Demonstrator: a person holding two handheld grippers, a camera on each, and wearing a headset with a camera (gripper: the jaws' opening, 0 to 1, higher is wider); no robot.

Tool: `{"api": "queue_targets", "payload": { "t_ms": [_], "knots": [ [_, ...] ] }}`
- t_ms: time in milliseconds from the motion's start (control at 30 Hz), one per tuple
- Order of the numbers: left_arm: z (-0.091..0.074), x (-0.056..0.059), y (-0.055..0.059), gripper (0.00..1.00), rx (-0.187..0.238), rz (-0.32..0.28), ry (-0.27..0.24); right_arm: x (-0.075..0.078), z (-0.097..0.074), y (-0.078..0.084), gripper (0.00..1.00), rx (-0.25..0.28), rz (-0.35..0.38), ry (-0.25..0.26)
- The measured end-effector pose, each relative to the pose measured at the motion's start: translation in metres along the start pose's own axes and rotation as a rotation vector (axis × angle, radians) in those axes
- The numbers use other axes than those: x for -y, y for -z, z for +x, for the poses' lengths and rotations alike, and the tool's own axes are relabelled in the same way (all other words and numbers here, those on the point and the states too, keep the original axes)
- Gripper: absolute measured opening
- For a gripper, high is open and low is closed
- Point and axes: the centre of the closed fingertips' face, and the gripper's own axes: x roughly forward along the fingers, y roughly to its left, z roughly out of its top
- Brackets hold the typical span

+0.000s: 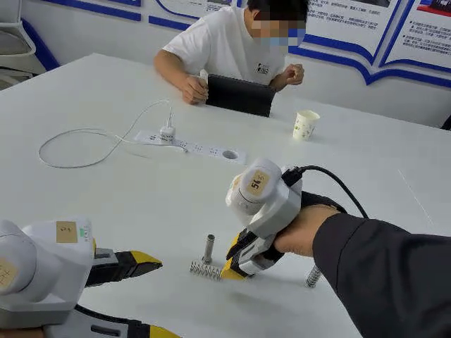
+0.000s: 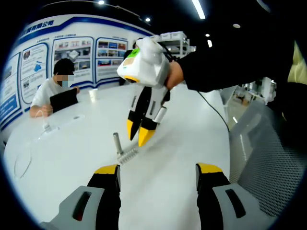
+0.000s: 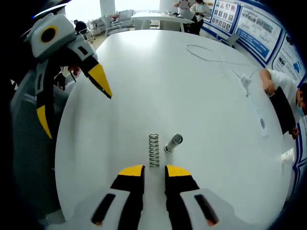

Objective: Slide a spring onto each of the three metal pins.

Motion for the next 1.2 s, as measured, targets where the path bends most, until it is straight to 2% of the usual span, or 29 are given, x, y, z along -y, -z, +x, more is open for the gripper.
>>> {"api": "queue_targets", "payload": {
  "t_ms": [700,1200],
  "knots": [
    [-0.007,-0.002,0.005,0.63,-0.009,-0.015,-0.012,-0.001,0.024,0.004,0.13,-0.033,-0.001,-0.016],
    [-0.006,-0.001,0.005,0.62,-0.008,-0.022,-0.012,-0.007,0.023,0.008,0.12,-0.043,0.003,-0.025]
  ]
}}
